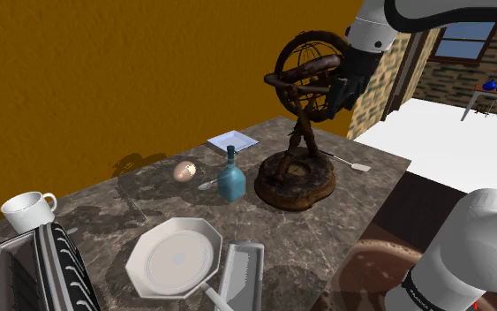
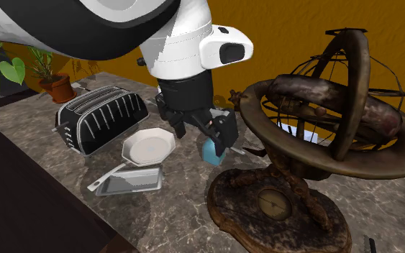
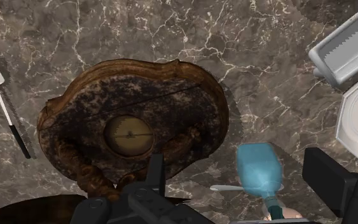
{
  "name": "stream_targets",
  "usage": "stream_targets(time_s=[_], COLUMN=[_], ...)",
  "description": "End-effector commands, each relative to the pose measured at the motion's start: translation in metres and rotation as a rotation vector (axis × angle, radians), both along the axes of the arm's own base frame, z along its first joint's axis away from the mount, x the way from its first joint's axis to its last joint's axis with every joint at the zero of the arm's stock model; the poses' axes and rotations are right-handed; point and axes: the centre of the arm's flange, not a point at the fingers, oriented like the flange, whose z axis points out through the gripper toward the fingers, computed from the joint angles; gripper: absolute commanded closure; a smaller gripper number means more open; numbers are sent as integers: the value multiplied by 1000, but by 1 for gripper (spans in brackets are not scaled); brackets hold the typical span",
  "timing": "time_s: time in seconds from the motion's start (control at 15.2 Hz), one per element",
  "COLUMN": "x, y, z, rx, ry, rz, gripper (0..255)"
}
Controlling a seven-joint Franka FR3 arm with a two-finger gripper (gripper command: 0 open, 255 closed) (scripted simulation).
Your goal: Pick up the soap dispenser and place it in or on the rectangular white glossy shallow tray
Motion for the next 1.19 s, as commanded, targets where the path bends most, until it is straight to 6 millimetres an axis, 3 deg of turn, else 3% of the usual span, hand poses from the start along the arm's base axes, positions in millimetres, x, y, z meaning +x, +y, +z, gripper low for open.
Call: stream_targets(time_s=[0.0, 1.12], x=[0, 169], y=[0, 90], z=[0, -112], rx=[0, -1], ry=[0, -37], rz=[0, -41], gripper=[0, 0])
